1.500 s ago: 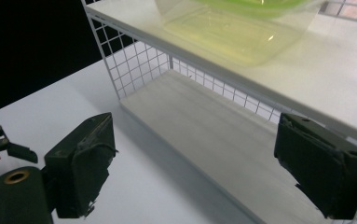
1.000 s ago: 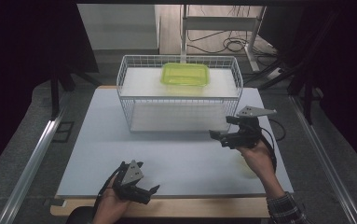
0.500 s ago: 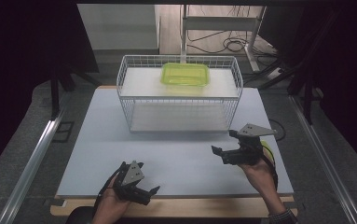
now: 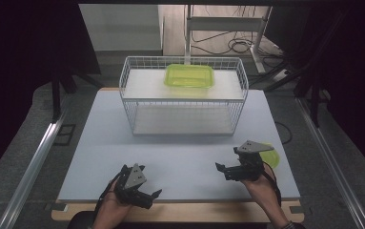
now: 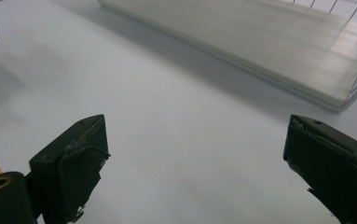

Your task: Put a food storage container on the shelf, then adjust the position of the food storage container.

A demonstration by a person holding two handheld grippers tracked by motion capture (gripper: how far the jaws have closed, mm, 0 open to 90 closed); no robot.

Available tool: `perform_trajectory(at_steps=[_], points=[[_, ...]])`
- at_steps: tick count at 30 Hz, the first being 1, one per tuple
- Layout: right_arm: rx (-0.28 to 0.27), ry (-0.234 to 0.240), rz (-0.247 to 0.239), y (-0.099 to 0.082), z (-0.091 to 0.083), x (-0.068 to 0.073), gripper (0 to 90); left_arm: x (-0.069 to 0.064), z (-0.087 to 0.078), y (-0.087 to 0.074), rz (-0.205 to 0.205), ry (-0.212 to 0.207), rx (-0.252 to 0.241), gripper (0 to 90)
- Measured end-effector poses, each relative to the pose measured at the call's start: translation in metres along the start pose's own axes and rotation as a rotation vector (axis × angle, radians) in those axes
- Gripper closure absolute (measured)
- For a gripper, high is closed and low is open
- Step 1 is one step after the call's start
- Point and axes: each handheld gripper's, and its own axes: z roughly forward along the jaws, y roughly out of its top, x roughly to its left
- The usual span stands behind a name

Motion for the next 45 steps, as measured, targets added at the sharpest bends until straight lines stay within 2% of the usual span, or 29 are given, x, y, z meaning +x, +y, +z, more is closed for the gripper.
perform_trajectory(at_steps=[3,6,7,10,13,16,19,21,23,25,29,34,39,45], points=[[0.017,-0.020,-0.020,-0.002,0.001,0.000,2.0,0.000,0.000,0.000,0.001,0.001,0.001,2.4],[0.012,-0.026,0.000,0.000,0.000,-0.001,2.4,0.000,0.000,0.000,0.000,0.000,0.001,2.4],[0.016,-0.022,0.008,0.001,-0.002,-0.002,5.4,0.000,0.000,0.000,0.000,-0.001,0.001,2.4],[0.009,-0.061,0.030,0.003,-0.010,-0.006,21.8,0.000,0.000,0.000,0.002,0.000,0.003,2.4],[0.006,-0.070,0.064,0.005,-0.020,-0.015,43.4,0.000,0.001,0.000,0.005,0.000,0.005,2.4],[0.025,-0.087,0.028,0.002,-0.030,-0.028,62.2,-0.001,0.001,0.000,0.006,-0.001,0.007,2.4],[0.053,-0.127,0.024,-0.002,-0.036,-0.039,74.3,-0.001,0.001,0.000,0.009,0.000,0.011,2.4],[0.045,-0.133,0.042,-0.004,-0.040,-0.047,81.4,-0.001,0.002,0.000,0.014,0.000,0.016,2.4],[0.040,-0.157,0.045,-0.005,-0.045,-0.052,86.2,-0.002,0.002,0.000,0.018,0.000,0.020,2.4],[0.030,-0.191,0.054,-0.006,-0.052,-0.060,88.4,-0.002,0.002,0.000,0.020,0.000,0.021,2.4],[0.012,-0.270,0.106,-0.012,-0.066,-0.080,88.7,-0.002,0.003,0.000,0.021,0.000,0.023,2.4],[-0.005,-0.333,0.178,-0.024,-0.078,-0.103,88.7,-0.003,0.004,0.000,0.026,-0.001,0.030,2.4],[0.017,-0.373,0.201,-0.033,-0.078,-0.117,88.7,-0.003,0.004,0.000,0.027,0.000,0.032,2.4],[0.062,-0.371,0.213,-0.043,-0.072,-0.128,88.7,-0.004,0.005,0.000,0.031,0.000,0.038,2.4]])
